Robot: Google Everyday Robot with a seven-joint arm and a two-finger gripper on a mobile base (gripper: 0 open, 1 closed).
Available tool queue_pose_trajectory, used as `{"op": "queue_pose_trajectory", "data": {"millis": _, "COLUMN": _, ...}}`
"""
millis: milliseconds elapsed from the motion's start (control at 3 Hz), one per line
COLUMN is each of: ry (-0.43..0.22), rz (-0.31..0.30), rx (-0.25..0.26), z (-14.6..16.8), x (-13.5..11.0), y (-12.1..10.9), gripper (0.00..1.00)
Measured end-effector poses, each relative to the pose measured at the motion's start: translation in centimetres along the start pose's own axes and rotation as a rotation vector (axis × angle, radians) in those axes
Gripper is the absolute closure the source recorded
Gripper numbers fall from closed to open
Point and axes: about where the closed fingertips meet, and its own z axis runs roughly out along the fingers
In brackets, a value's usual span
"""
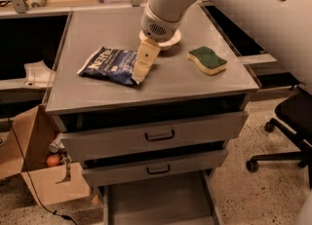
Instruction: Place blue chip bag into bottom drawer
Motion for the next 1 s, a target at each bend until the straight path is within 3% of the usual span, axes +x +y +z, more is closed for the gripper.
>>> {"op": "queue_pose_trajectory", "data": {"millis": 333, "ry": 0.005, "rz": 0.001, "rx": 0.0, "z": 0.5, "x": -0.4, "y": -0.3, "gripper": 0.0}}
{"op": "queue_pose_trajectory", "data": {"millis": 667, "ry": 0.032, "rz": 0.004, "rx": -0.028, "z": 3.9, "x": -2.7, "y": -2.0, "gripper": 0.0}}
{"op": "queue_pose_trajectory", "data": {"millis": 1000, "ry": 0.03, "rz": 0.004, "rx": -0.03, "z": 4.0, "x": -2.9, "y": -2.2, "gripper": 0.0}}
